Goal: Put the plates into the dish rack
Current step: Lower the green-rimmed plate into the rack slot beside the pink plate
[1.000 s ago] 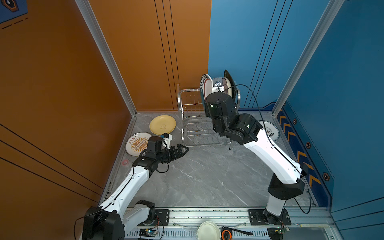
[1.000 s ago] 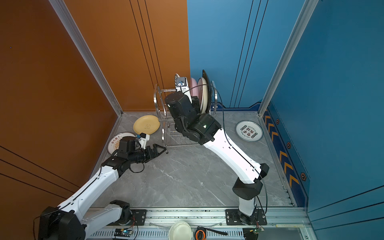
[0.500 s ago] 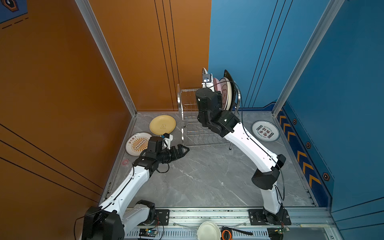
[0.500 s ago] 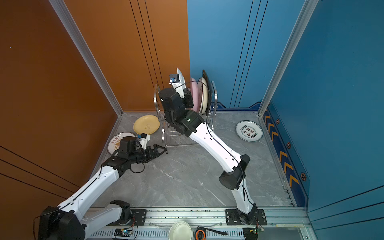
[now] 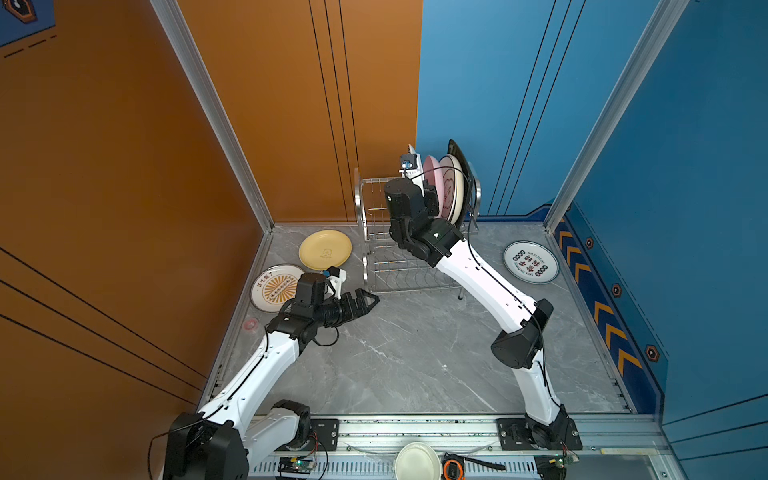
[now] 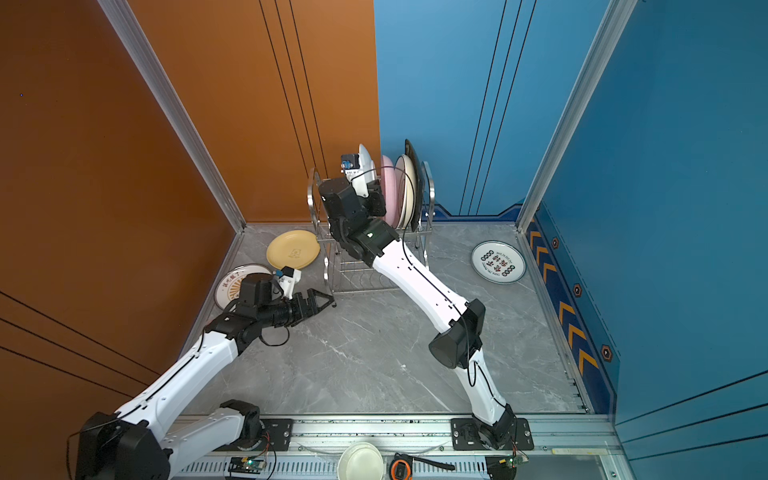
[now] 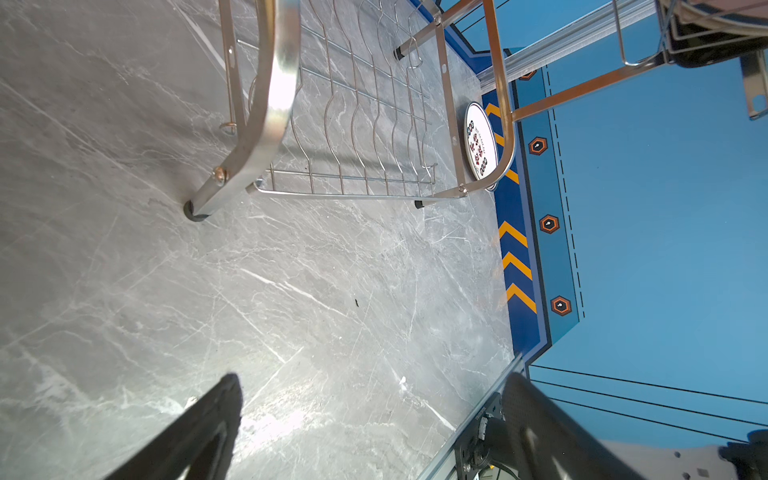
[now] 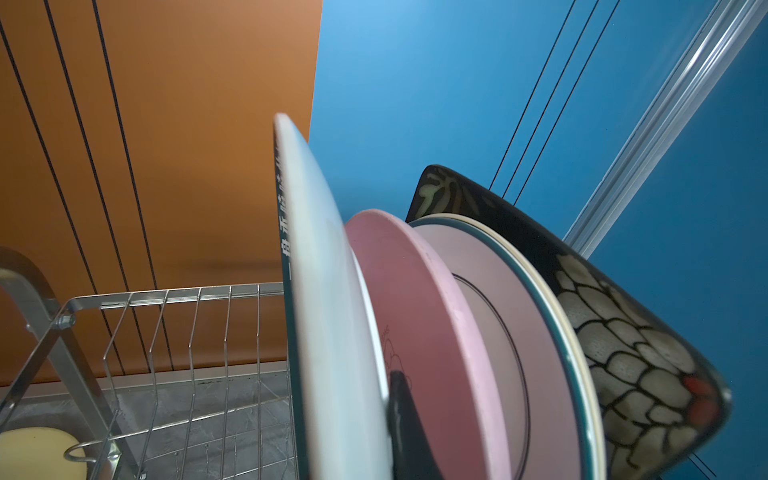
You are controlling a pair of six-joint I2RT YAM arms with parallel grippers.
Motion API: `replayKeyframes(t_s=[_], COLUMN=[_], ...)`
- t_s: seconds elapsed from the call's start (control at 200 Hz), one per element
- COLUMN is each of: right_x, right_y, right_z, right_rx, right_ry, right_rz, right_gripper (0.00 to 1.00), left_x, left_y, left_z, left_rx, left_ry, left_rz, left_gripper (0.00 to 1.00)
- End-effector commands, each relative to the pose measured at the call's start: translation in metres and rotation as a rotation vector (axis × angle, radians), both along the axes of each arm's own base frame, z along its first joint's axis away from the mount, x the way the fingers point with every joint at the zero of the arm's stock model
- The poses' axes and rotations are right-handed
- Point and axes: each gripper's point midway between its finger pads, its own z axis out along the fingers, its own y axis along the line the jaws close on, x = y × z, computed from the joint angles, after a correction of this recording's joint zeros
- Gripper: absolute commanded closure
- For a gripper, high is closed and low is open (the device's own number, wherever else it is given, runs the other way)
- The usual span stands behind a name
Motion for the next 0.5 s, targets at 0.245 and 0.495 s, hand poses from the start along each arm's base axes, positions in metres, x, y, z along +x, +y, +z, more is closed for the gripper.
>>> replayKeyframes(t_s=[0.245,0.495], right_x=[0.011,0.019], right_y=[-0.015,-0.017], right_z=[-0.007,-0.026], right_rx=[0.077,0.103], right_ry=[-0.006,0.036], right_rz=[-0.047,-0.038], right_gripper=[0.97,0.93], left_x=[-0.001,0.001], left_y=[0.001,0.003], left_z=[0.0,-0.001], left_rx=[0.017,0.019], left_ry=[-0.012,-0.009], left_rz=[-0.006,0.0], left_gripper=[0.02,0.02])
